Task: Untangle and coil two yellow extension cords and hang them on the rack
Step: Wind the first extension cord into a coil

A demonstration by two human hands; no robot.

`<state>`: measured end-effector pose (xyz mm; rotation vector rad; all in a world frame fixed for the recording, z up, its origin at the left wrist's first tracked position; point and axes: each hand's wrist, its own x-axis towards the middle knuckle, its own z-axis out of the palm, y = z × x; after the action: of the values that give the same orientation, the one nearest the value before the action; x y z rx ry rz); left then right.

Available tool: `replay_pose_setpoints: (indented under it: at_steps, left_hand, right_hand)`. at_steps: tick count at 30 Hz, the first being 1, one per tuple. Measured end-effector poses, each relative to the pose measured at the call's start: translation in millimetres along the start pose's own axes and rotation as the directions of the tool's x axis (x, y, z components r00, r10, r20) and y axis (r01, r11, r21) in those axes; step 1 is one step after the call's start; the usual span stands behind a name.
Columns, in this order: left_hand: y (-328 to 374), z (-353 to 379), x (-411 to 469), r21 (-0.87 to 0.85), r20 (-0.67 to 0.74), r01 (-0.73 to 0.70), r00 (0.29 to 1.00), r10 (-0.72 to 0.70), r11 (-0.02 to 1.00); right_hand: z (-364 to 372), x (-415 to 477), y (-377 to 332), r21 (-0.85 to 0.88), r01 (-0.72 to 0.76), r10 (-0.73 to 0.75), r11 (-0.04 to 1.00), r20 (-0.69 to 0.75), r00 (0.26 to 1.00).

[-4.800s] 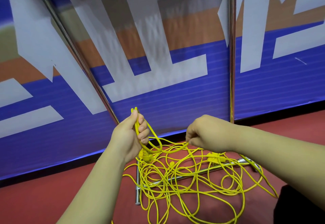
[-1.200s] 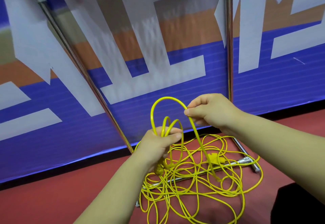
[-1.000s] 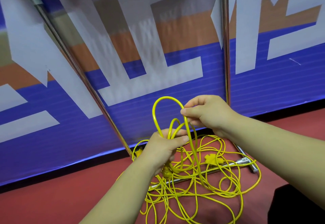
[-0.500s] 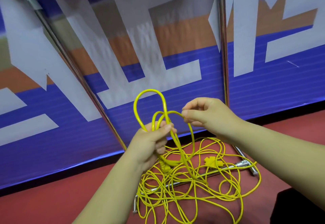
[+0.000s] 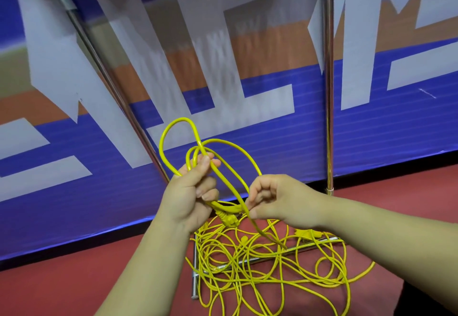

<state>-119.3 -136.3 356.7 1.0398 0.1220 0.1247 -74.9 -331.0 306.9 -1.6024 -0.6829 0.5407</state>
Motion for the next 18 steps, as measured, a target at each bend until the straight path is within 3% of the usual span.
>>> replay_pose_setpoints:
  at_steps: [5,8,11,13,15,18]
  left_hand:
    - [4.7,-8.4,1.2,-0.028,-0.014,-0.007,1.000,0.007,1.000]
    - [6.3,-15.7,4.6,-0.029,-0.053,-0.023,0.998,0.022,0.999]
    - [2.9,-25.2,10.1,0.127,-0.177,0.012,0.984,0.011,0.992]
    - [-4.2,-32.5,11.5,0.374,-0.278,0.139,0.960,-0.032,0.917]
    - [-11.7,-38.4,9.1,0.558,-0.339,0.334,0.927,-0.159,0.759]
    - [-14.4,-42.3,5.5,0.595,-0.391,0.517,0.855,-0.341,0.615]
  right_hand:
    - [9.1,3.5,0.5,-0.008,0.004,-0.004,1.000,0.011,1.000]
    - [8.6,4.4,-0.5,0.109,-0.017,0.015,0.994,0.019,1.000]
    - [3.0,5.7,-5.4,0.219,-0.030,0.045,0.975,-0.062,0.997]
    - [-5.4,8.1,-9.5,0.285,-0.015,0.073,0.958,-0.193,0.978]
    - [-17.7,11.6,-10.1,0.354,0.006,0.115,0.935,-0.320,0.940]
    - [-35.3,15.8,-3.5,0.345,0.014,0.157,0.938,-0.460,0.874]
